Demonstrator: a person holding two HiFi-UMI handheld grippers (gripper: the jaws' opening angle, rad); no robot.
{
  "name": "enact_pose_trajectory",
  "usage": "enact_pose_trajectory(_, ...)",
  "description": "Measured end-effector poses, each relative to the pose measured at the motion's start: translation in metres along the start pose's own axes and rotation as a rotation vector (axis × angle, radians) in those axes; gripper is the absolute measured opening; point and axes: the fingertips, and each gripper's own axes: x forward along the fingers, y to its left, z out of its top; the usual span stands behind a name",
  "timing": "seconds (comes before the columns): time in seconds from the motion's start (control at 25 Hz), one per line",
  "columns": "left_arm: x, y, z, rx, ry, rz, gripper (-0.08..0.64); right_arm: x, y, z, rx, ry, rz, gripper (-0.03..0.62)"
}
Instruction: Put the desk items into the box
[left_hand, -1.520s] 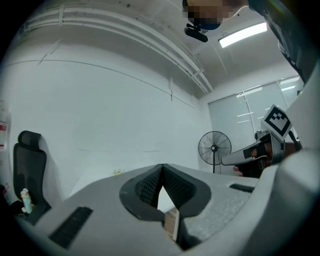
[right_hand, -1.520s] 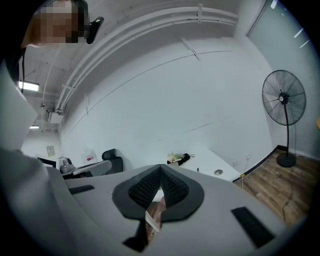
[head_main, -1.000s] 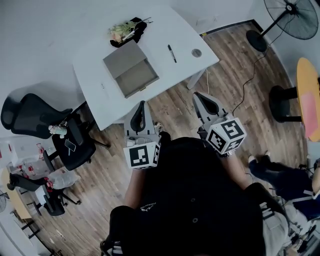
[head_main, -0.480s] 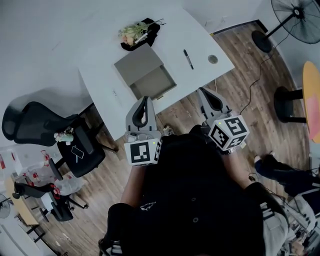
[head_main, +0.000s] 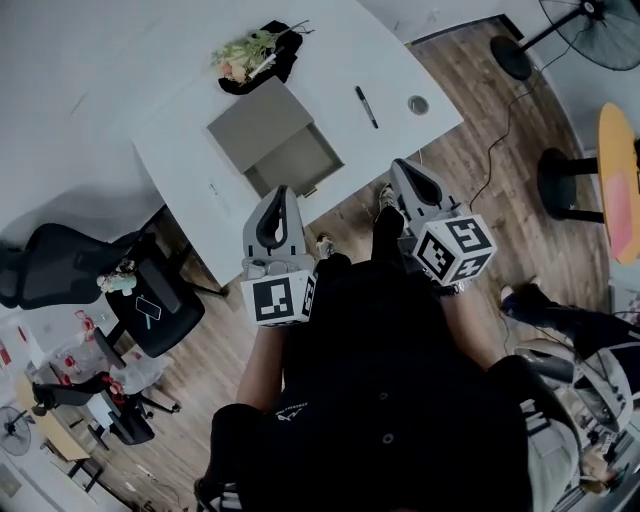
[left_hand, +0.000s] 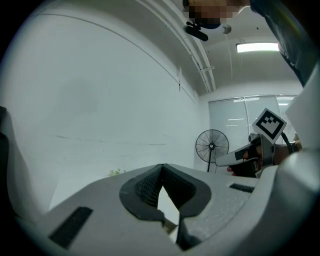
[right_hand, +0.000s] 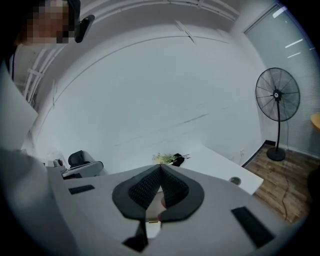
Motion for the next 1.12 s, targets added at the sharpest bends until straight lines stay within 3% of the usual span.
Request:
enact_pose_trajectory(0.2,0.035,-0.015,0.001,-0.004,0.003,-0.025,0.008,0.017,-0.029,0.001,-0.008,0.051,-0.005,0.0)
enact_pose_trajectory(0.64,0.125,-0.031,-0.008,-0.038,0.038,0.028,0.008,0.089,-0.109,0.007,0.005,0.18,0.011,-0.002)
enact_pose_trajectory(1.12,0.179,-0.016,-0.036,-0.061,0.116,0.063,0.008,0.172,-0.162,-0.039,0.025,0.373,-0.016,-0.002)
